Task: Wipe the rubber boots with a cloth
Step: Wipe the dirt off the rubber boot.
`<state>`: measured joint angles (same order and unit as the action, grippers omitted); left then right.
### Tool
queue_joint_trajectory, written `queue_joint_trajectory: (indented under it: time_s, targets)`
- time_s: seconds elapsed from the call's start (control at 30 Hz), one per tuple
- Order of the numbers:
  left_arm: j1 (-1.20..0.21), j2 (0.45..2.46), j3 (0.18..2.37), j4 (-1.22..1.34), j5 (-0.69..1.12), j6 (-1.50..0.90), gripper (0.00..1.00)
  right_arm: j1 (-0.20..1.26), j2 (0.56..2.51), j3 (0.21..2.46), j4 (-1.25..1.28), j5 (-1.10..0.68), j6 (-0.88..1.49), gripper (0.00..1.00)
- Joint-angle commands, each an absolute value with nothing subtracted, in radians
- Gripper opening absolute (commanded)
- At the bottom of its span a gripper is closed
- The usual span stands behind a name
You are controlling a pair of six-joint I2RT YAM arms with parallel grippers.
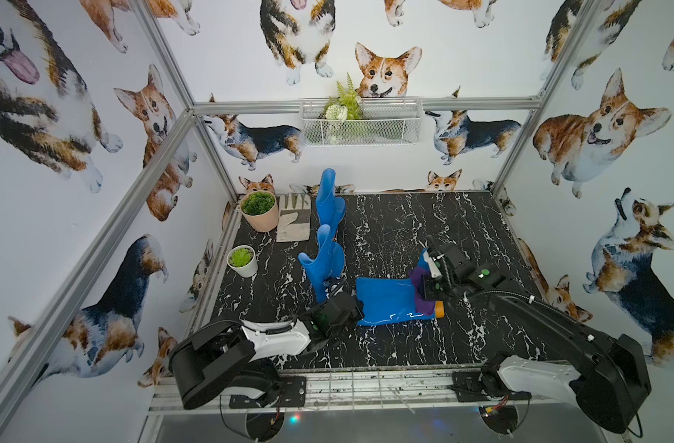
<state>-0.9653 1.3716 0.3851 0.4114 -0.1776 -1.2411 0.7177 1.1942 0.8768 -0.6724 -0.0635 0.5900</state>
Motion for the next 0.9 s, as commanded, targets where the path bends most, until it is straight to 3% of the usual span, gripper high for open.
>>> queue_joint_trajectory:
  time_s: [0.0,0.27,0.43,0.6,0.77,0.87]
  targets:
    - [-0.962,1.385,0.391,0.440,-0.187,-1.253,0.00,0.885,1.326,0.864,-0.564,-0.052,0.681,0.00]
    - [-0.963,1.373,0.390,0.436,-0.181,-1.249,0.00,1.058,1.617,0.985,-0.544,-0.110,0.577,0.00]
    - [-0.962,1.374,0.392,0.438,-0.178,-1.246,0.00,1.073,1.630,0.951,-0.623,0.040,0.575,0.00]
    - [-0.963,1.378,0.392,0.445,-0.173,-1.239,0.00,0.914,1.553,0.836,-0.743,0.122,0.663,0.00]
    - [-0.963,1.379,0.404,0.443,-0.169,-1.225,0.00,0.701,1.300,0.728,-0.778,0.104,0.646,0.00]
    - [-0.963,1.380,0.419,0.442,-0.170,-1.211,0.00,0.664,1.150,0.738,-0.783,0.099,0.616,0.00]
